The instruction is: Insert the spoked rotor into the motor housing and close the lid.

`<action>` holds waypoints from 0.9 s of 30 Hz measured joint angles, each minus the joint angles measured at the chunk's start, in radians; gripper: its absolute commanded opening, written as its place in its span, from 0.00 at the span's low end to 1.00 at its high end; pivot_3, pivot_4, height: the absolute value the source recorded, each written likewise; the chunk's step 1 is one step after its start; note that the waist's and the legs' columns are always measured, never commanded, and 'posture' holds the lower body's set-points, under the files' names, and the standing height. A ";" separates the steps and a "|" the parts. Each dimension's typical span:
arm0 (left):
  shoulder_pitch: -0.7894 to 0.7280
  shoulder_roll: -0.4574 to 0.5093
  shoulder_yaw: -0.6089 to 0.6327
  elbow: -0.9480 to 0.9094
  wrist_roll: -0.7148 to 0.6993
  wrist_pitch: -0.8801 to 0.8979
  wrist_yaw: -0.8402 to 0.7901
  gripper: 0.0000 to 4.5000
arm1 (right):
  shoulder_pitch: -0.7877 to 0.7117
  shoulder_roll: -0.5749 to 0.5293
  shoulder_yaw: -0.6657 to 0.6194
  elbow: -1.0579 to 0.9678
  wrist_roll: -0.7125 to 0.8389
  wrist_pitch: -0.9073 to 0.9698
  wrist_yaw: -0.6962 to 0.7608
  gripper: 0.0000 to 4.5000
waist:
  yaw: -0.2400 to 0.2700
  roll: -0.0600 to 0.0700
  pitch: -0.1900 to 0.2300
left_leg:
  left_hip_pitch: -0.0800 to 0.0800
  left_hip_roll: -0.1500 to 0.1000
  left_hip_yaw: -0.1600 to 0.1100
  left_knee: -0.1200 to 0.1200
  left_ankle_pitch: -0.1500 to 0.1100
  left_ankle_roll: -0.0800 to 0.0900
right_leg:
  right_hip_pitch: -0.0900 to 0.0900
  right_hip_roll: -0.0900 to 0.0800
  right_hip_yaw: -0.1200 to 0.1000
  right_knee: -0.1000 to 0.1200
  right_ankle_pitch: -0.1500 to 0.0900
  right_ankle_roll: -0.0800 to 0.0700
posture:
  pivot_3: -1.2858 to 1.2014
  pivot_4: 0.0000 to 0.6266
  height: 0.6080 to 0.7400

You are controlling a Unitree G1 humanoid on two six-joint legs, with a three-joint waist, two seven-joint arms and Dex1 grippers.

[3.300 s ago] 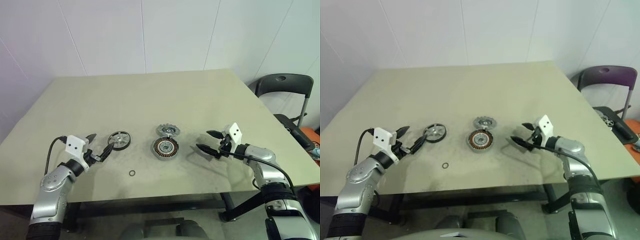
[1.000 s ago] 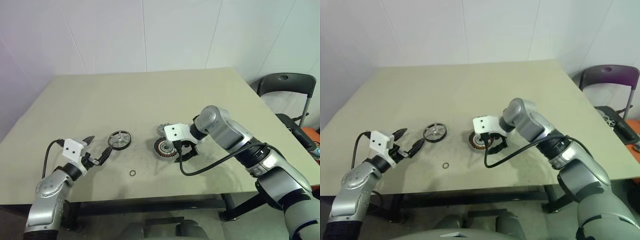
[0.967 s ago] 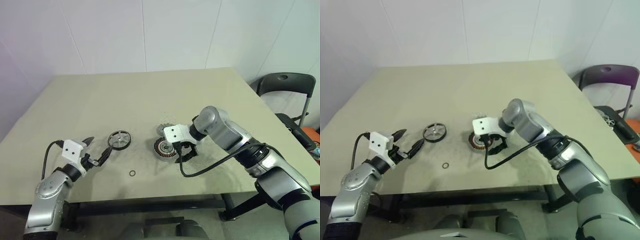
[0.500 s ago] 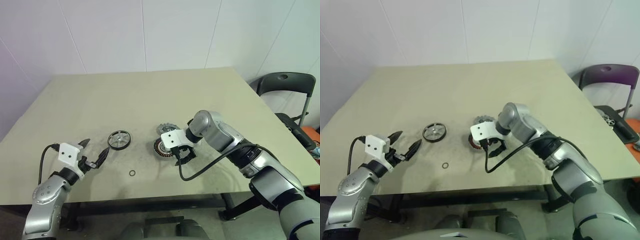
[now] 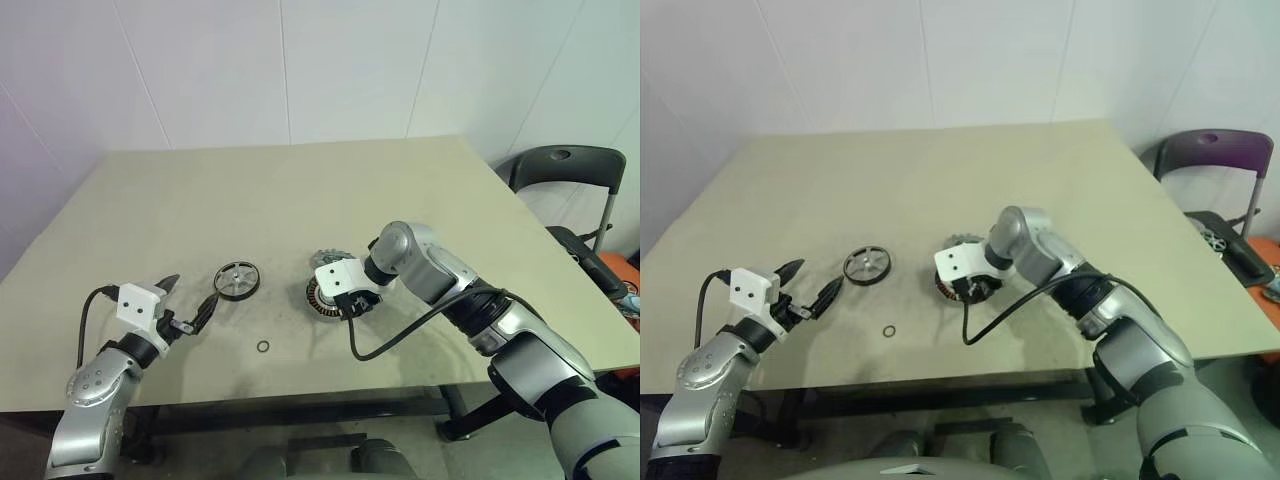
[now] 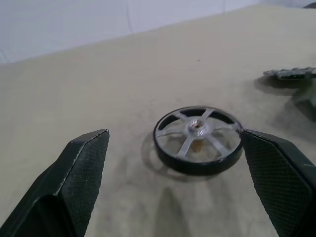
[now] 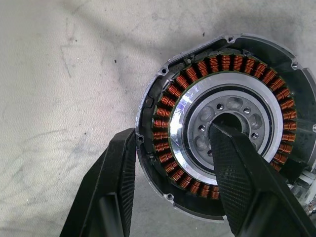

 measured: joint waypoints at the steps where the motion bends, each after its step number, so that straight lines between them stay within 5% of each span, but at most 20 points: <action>1: 0.000 0.000 0.000 0.000 0.000 0.000 0.000 1.00 | 0.000 0.003 -0.003 0.000 0.001 0.014 0.005 0.42 | 0.001 0.000 0.000 | 0.000 0.000 0.000 0.000 0.000 0.000 | 0.000 0.000 0.000 0.000 0.000 0.000 | 0.52 0.00 1.00; 11: 0.000 0.000 0.000 0.000 0.000 0.000 0.005 1.00 | 0.005 0.008 -0.009 -0.123 0.088 0.185 0.119 0.42 | 0.004 0.000 0.000 | -0.005 0.000 -0.001 0.000 0.000 0.000 | -0.005 0.000 0.000 0.001 0.000 0.000 | 0.52 0.00 1.00; 23: -0.005 0.000 -0.001 0.000 0.001 0.000 0.004 1.00 | 0.010 0.032 0.006 -0.093 0.075 0.161 0.059 0.42 | 0.001 0.000 0.000 | -0.002 0.000 0.000 0.001 0.001 -0.001 | -0.002 0.000 0.000 0.003 0.000 0.000 | 0.52 0.00 1.00; 27: -0.007 0.000 -0.008 0.000 0.014 -0.001 0.005 1.00 | 0.010 0.037 0.006 -0.082 0.069 0.170 0.047 0.72 | 0.002 0.000 0.000 | 0.002 0.000 0.000 0.002 0.001 -0.001 | 0.001 0.001 0.000 0.003 0.000 -0.001 | 0.52 0.00 1.00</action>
